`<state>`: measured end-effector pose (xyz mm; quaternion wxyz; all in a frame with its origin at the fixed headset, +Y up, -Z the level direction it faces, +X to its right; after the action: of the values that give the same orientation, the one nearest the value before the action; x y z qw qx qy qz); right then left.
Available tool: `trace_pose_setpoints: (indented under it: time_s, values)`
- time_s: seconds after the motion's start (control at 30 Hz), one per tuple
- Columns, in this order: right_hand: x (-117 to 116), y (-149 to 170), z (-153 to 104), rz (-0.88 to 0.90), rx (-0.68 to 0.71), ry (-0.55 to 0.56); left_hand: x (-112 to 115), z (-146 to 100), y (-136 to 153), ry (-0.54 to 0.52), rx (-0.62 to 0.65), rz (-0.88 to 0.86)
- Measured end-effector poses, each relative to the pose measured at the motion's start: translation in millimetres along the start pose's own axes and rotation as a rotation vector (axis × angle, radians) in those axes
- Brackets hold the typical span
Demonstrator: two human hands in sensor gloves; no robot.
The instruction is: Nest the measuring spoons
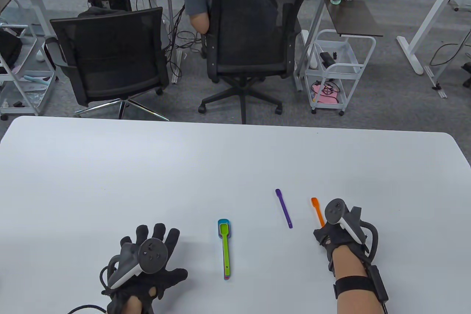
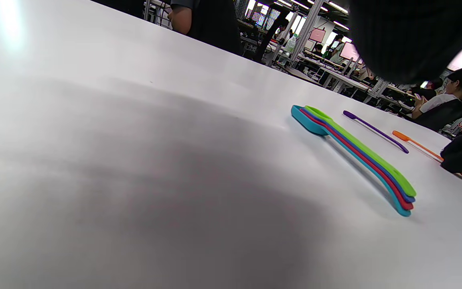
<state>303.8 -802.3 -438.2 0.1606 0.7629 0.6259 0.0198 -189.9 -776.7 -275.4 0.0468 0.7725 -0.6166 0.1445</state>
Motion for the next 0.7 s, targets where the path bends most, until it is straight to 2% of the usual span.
trace_pose_setpoints:
  time_s: [0.2, 0.7]
  values:
    - [-0.6, -2.8, 1.3, -0.039, 0.001, -0.014, 0.1, 0.4, -0.3, 0.008, -0.001, 0.006]
    - [-2.0, -4.3, 0.3, -0.007, -0.022, -0.014, 1.9, 1.0, -0.6, 0.019, -0.008, 0.016]
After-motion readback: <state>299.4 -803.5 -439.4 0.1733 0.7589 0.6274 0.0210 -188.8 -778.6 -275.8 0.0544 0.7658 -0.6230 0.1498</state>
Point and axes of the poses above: the tracker on the back of each hand, its own y axis roughly to the little-finger side, its own z axis roughly from the wrist to the fingertips, x = y × z, the point moved 2 cm from there along z, roughly from the wrist to the fingertips, and after that the axes turned 7 degrees about z, right-handed, at the moved point
